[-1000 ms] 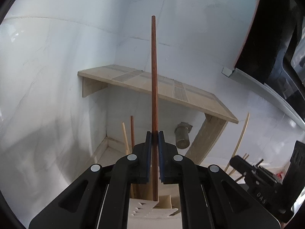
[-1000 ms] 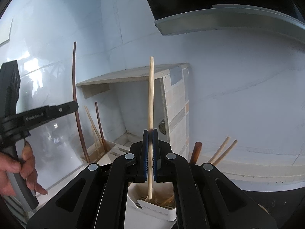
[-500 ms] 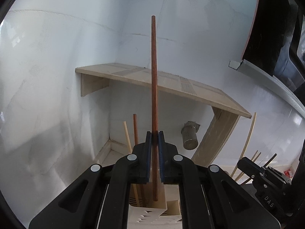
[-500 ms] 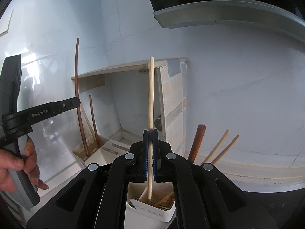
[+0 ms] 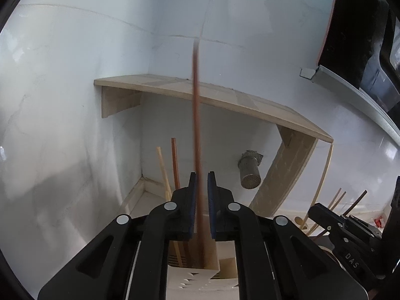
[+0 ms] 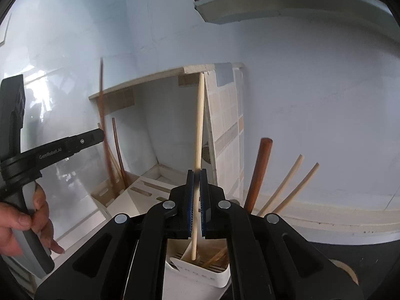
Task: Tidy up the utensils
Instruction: 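Lower both held chopsticks into the holder compartments, then open both tools to release the chopsticks into the holder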
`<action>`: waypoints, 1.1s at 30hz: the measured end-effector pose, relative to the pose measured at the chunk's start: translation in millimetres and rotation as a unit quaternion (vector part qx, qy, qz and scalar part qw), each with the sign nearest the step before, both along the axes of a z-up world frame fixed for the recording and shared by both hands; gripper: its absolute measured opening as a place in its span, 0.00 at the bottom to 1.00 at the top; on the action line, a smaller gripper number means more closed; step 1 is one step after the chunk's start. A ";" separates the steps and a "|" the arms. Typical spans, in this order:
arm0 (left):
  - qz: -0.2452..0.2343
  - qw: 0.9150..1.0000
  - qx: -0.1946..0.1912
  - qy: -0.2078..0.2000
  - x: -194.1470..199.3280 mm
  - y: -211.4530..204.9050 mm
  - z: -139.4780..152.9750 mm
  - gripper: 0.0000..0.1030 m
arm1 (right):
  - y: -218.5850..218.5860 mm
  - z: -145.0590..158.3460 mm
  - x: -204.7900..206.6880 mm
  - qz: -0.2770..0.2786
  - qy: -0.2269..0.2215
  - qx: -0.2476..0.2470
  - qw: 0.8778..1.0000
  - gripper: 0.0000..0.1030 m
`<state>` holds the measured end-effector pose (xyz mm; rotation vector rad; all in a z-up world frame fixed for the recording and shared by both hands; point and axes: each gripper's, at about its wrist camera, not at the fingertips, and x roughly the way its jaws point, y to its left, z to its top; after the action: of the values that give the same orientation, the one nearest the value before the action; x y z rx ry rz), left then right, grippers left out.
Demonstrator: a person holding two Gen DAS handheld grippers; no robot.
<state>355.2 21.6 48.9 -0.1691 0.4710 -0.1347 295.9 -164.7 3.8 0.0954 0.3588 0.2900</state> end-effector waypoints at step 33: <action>0.000 0.999 0.016 0.047 -59.9 19.4 0.7 0.46 | -5.9 21.8 -44.6 -0.024 -0.004 -0.016 1.000 0.51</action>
<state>295.3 40.9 49.5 -0.1447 0.5672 -0.1188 251.3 -170.6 25.7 0.0717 0.3522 0.2366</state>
